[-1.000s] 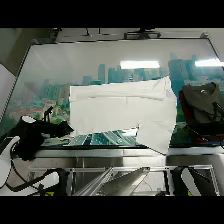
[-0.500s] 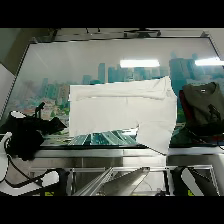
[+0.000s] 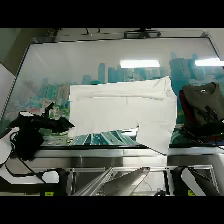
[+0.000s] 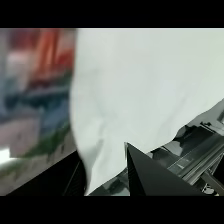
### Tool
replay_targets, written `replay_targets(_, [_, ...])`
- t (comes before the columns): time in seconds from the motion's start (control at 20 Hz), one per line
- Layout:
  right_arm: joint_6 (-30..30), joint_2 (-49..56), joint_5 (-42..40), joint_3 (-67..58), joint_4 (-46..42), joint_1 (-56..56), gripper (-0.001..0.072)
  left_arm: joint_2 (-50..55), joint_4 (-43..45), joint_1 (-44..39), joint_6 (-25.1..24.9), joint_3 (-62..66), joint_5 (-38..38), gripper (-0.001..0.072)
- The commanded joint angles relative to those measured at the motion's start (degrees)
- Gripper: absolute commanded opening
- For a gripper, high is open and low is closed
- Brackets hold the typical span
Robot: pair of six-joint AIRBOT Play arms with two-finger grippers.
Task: Fold the shirts.
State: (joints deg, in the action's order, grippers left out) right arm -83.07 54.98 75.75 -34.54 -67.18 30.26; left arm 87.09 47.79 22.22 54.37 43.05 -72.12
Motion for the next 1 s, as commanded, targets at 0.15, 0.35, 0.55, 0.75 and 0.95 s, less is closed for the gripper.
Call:
replay_targets(0.15, [0.83, 1.09, -0.17, 1.46, -0.02, 0.0, 0.0381, 0.28, -2.51, -6.47, -2.47, 0.07, 3.58, 0.0095])
replay_targets(0.35, [4.74, 5.2, -3.32, 2.6, 3.43, 0.0, 0.038, -3.02, -2.95, -4.15, -2.45, 0.07, 3.63, -0.0005])
replay_targets(0.55, [10.58, 11.28, -9.25, 2.58, 10.4, 0.0, 0.0379, -5.62, -2.93, -1.68, -2.45, 0.07, 2.64, 0.0013])
replay_targets(0.75, [16.74, 18.91, -9.88, 2.6, 15.3, -0.11, 0.0378, -4.39, -2.95, -1.55, -2.45, 0.07, 2.56, 0.0012])
replay_targets(0.95, [23.58, 24.15, -6.25, 2.91, 21.62, -0.13, 0.0356, -1.44, -2.95, -3.78, -2.47, 0.07, 1.57, 0.0012])
